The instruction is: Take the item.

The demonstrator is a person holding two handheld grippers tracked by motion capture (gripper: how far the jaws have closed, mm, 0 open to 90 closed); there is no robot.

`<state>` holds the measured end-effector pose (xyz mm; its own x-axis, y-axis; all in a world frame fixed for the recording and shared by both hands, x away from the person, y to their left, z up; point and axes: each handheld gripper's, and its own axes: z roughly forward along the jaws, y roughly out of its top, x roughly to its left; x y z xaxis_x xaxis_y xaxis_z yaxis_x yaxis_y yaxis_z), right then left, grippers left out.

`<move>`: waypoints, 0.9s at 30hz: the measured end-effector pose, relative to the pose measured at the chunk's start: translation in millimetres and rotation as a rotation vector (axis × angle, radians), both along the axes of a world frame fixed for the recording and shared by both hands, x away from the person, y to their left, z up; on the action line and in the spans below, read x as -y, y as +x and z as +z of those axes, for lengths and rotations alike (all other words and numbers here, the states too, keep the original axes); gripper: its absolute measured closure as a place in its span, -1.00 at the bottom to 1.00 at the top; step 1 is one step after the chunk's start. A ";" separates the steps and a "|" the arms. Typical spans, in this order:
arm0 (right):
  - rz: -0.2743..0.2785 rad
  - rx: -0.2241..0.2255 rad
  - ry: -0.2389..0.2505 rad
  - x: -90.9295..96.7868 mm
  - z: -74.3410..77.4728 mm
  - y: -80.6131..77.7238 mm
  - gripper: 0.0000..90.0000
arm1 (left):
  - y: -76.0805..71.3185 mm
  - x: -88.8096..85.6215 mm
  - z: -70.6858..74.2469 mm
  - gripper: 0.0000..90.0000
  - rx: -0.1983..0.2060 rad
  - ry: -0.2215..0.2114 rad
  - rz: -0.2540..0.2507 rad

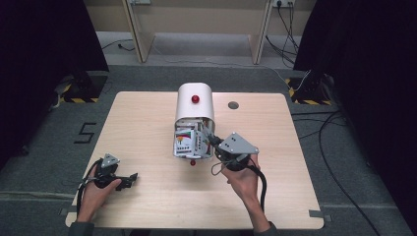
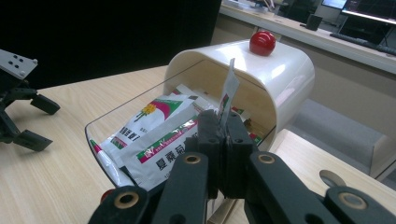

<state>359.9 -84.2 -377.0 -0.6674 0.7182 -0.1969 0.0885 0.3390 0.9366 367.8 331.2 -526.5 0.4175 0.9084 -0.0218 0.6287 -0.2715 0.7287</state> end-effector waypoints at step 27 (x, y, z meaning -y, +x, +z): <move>-0.036 0.039 0.043 33.2 9.4 -7.4 0.97 | 0.0 0.0 0.0 -1.00 0.000 0.000 0.000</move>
